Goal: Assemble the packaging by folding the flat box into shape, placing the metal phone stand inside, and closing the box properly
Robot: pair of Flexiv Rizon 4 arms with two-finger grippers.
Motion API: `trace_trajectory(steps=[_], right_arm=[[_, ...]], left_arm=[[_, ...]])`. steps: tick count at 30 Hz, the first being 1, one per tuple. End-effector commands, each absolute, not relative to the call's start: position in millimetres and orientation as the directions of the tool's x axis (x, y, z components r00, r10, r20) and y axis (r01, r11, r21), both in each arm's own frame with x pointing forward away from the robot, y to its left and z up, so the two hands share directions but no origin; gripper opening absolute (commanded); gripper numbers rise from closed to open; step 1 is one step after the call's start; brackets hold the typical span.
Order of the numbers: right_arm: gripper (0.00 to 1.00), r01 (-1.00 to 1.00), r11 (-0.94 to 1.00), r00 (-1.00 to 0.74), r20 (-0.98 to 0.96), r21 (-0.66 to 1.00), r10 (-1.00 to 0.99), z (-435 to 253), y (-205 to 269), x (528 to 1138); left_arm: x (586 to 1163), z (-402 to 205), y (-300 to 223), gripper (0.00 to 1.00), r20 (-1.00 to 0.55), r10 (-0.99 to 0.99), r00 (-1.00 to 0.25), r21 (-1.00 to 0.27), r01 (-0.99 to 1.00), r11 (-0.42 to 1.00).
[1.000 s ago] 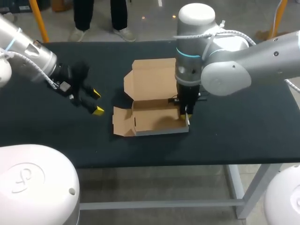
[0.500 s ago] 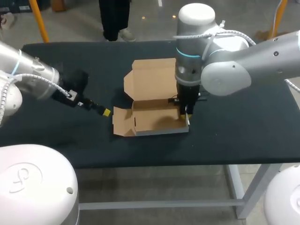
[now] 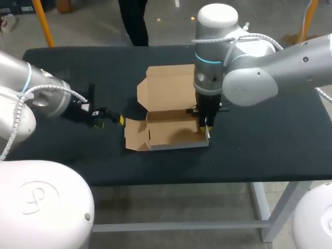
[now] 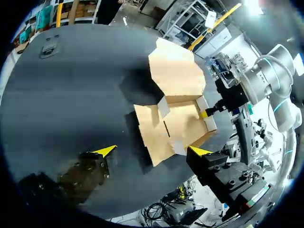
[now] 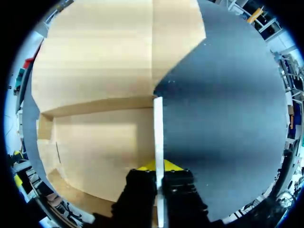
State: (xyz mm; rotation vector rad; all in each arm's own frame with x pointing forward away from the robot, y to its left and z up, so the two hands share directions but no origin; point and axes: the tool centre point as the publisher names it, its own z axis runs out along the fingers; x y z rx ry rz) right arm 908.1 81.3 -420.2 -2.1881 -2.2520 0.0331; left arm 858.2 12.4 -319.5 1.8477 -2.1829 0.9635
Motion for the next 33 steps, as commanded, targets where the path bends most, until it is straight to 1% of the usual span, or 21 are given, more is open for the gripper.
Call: trace_trajectory(steps=[1, 2, 4, 6, 7, 9, 10, 12, 15, 16, 17, 20, 25, 26, 28, 33], right_arm=[[0.00, 0.999, 0.029, -0.029, -0.015, -0.020, 0.999, -419, 82, 909], [0.00, 0.999, 0.029, -0.029, -0.015, -0.020, 0.999, -419, 82, 909], [0.00, 0.999, 0.029, -0.029, -0.015, -0.020, 0.999, -419, 82, 909], [0.00, 0.999, 0.029, -0.029, -0.015, -0.020, 0.999, -419, 82, 909], [0.00, 0.999, 0.029, -0.029, -0.015, -0.020, 0.999, -419, 82, 909], [0.00, 0.999, 0.029, -0.029, -0.015, -0.020, 0.999, -419, 82, 909], [0.00, 0.999, 0.029, -0.029, -0.015, -0.020, 0.999, -419, 82, 909], [0.00, 0.999, 0.029, -0.029, -0.015, -0.020, 0.999, -419, 82, 909], [0.00, 0.999, 0.029, -0.029, -0.015, -0.020, 0.999, -419, 82, 909], [0.00, 0.999, 0.029, -0.029, -0.015, -0.020, 0.999, -419, 82, 909], [0.00, 0.999, 0.029, -0.029, -0.015, -0.020, 0.999, -419, 82, 909], [0.00, 0.999, 0.029, -0.029, -0.015, -0.020, 0.999, -419, 82, 909], [0.00, 0.999, 0.029, -0.029, -0.015, -0.020, 0.999, -419, 82, 909], [0.00, 0.999, 0.029, -0.029, -0.015, -0.020, 0.999, -419, 82, 909], [0.00, 0.999, 0.029, -0.029, -0.015, -0.020, 0.999, -419, 82, 909], [0.00, 0.999, 0.029, -0.029, -0.015, -0.020, 0.999, -419, 82, 909]], left_arm=[[870, -333, 10, 1.00, 0.477, -0.877, 0.062, -0.173, -0.971, -0.163], [871, -336, 10, 1.00, 0.484, -0.872, 0.076, -0.151, -0.974, -0.169], [871, -340, 9, 1.00, 0.486, -0.871, 0.066, -0.142, -0.978, -0.153], [871, -344, 7, 0.94, 0.491, -0.870, 0.056, -0.131, -0.982, -0.137], [872, -346, 6, 0.93, 0.493, -0.868, 0.053, -0.123, -0.984, -0.130], [872, -350, 4, 0.84, 0.491, -0.870, 0.030, -0.121, -0.987, -0.103], [873, -352, 3, 0.83, 0.490, -0.871, 0.020, -0.119, -0.989, -0.090], [874, -355, 2, 0.69, 0.502, -0.865, -0.002, -0.111, -0.992, -0.063], [875, -360, 1, 0.64, 0.508, -0.861, -0.036, -0.112, -0.993, -0.025], [875, -362, 1, 0.63, 0.510, -0.859, -0.049, -0.112, -0.994, -0.010], [875, -363, 0, 0.65, 0.511, -0.858, -0.058, -0.114, -0.993, -0.001], [877, -369, 0, 0.64, 0.526, -0.846, -0.084, -0.111, -0.993, 0.029], [880, -381, -3, 0.58, 0.561, -0.819, -0.121, -0.105, -0.992, 0.075], [880, -383, -3, 0.53, 0.566, -0.815, -0.125, -0.108, -0.991, 0.077], [880, -385, -5, 0.54, 0.595, -0.790, -0.150, -0.120, -0.988, 0.098], [883, -391, -9, 0.55, 0.627, -0.760, -0.169, -0.133, -0.985, 0.109]])
